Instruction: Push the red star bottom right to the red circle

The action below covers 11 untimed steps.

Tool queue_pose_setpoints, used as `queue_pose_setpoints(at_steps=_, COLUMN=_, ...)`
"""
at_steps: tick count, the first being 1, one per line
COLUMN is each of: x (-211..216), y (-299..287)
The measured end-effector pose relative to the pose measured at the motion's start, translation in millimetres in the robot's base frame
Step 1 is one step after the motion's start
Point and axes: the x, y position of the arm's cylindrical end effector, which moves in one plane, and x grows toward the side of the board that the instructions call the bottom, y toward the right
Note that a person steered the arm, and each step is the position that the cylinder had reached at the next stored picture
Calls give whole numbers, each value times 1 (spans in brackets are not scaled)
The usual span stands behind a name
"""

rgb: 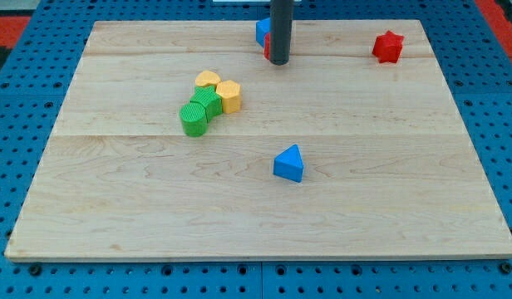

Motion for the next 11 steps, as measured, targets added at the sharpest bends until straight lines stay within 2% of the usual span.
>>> queue_pose_setpoints(at_steps=1, x=32, y=85)
queue_pose_setpoints(at_steps=3, x=31, y=305)
queue_pose_setpoints(at_steps=4, x=22, y=304)
queue_pose_setpoints(at_steps=7, x=-49, y=143)
queue_pose_setpoints(at_steps=8, x=-40, y=63)
queue_pose_setpoints(at_steps=9, x=-27, y=125)
queue_pose_setpoints(at_steps=10, x=-20, y=83)
queue_pose_setpoints(at_steps=11, x=-11, y=-3)
